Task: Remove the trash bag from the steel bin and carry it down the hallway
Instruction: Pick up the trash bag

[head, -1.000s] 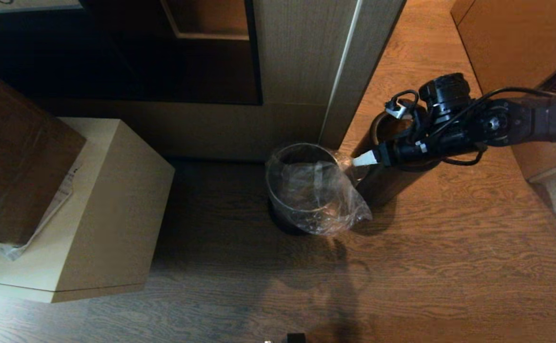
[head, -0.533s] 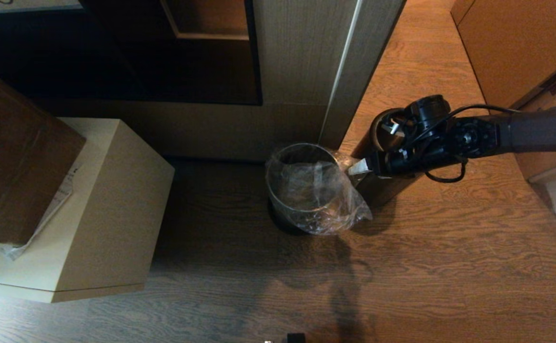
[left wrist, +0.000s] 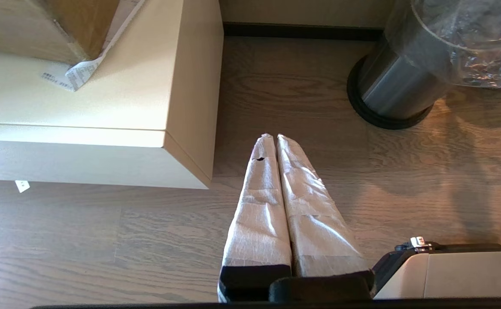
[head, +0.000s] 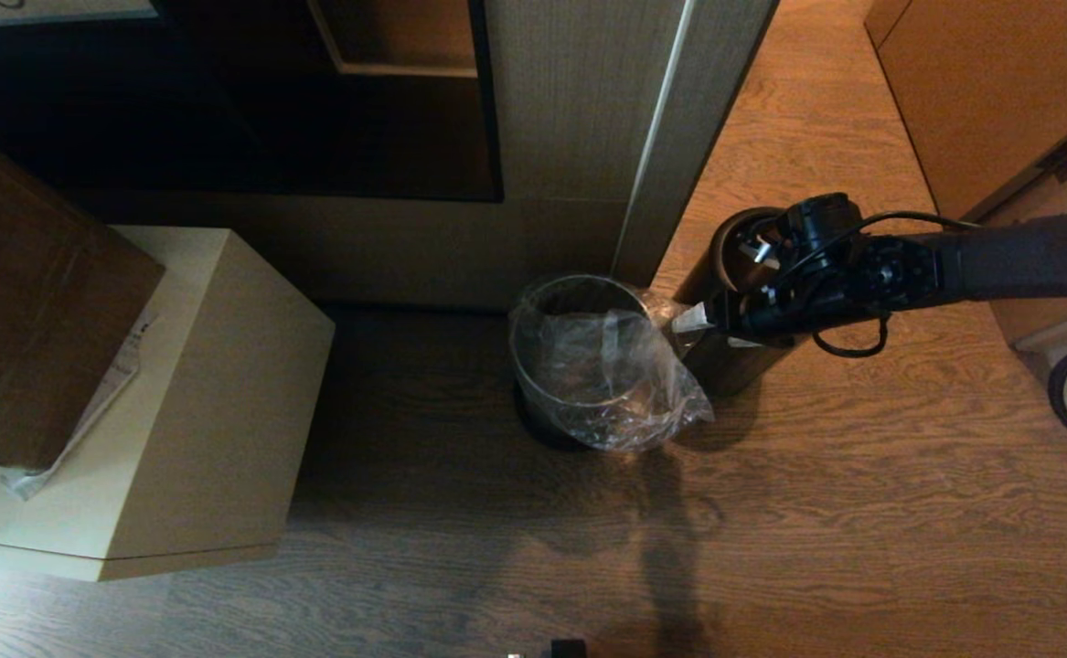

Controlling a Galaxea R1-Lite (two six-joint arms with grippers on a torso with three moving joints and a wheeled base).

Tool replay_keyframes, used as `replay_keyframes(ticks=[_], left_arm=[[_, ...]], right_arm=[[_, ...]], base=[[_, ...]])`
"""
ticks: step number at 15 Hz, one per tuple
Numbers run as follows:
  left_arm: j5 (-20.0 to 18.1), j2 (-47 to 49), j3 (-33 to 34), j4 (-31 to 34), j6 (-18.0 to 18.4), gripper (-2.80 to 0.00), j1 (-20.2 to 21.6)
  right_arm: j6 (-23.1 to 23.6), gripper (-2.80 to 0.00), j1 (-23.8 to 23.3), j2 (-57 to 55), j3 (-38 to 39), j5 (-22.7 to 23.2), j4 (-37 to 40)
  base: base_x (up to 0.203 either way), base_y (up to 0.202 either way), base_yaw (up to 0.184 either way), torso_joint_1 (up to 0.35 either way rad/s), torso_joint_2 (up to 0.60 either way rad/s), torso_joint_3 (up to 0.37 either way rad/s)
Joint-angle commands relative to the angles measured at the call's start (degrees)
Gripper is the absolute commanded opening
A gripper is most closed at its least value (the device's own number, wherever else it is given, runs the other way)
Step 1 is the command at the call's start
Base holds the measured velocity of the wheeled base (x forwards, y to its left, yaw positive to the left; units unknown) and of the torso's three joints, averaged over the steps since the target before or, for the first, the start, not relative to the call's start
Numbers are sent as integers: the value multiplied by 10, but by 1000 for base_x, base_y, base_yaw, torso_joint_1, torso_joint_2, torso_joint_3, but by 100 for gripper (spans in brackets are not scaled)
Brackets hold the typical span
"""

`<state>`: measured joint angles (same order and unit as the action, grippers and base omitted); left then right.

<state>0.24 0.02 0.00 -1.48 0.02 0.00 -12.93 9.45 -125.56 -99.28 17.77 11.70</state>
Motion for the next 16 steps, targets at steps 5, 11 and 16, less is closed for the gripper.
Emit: replay_keyframes(ticks=[5,11,16], left_arm=[[0,0,7,0,0,-280,0],[0,0,6,0,0,-280,0],[0,0,6,0,0,-280,0]], right_arm=[[-31,0,0,-29,-20,25,-32],[-32,0,0,-61,-43,31,-55],[-36,0,0,-76,-55,32,-58]], base=[[0,0,0,0,0,0],[0,0,0,0,0,0],[0,0,0,0,0,0]])
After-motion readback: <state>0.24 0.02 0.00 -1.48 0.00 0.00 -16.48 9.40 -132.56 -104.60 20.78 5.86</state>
